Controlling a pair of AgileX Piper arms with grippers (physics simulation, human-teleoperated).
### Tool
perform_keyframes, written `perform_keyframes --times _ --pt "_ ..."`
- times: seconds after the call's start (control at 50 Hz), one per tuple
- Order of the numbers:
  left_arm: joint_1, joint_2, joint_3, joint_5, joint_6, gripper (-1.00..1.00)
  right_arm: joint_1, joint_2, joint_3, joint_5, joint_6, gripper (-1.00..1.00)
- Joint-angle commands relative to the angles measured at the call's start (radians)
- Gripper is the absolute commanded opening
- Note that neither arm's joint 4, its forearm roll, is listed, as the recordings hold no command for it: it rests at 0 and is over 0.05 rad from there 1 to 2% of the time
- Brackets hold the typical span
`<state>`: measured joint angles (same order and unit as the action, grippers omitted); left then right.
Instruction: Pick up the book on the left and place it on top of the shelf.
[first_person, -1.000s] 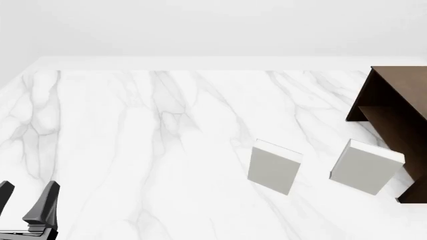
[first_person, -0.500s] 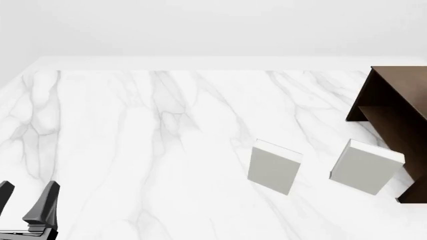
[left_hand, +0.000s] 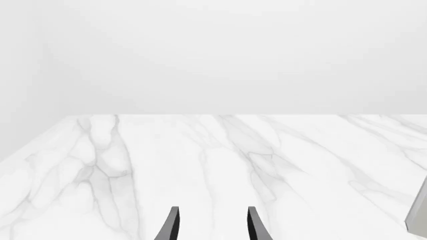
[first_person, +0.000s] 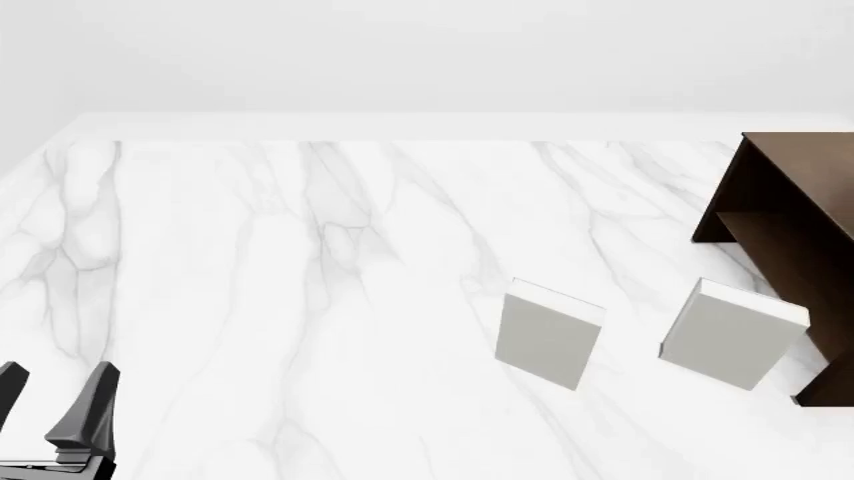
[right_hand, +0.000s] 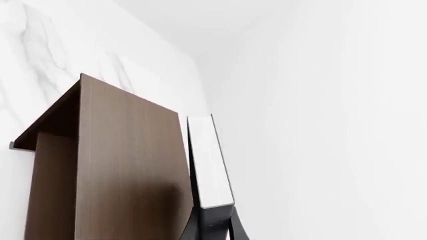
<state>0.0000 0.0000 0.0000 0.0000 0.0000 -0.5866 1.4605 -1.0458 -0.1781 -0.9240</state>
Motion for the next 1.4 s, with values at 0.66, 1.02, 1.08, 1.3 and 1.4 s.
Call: perform_keyframes --times 0.66,1.02,1.08,1.3,1.4 --pt "0.000 0.000 0.000 0.000 0.000 1.00 0.042 0.015 0.005 0.029 0.046 1.00" --pt "0.000 0.000 0.000 0.000 0.000 1.00 0.068 -0.114 0.089 0.034 0.109 1.00" --pt "0.000 0.000 0.000 0.000 0.000 1.00 0.072 -0.120 0.099 0.030 0.116 1.00" --pt "0.000 0.000 0.000 0.000 0.000 1.00 0.134 -0.170 0.132 0.000 0.139 1.00" --pt "0.000 0.000 0.000 0.000 0.000 1.00 0.149 -0.192 0.155 -0.012 0.153 1.00"
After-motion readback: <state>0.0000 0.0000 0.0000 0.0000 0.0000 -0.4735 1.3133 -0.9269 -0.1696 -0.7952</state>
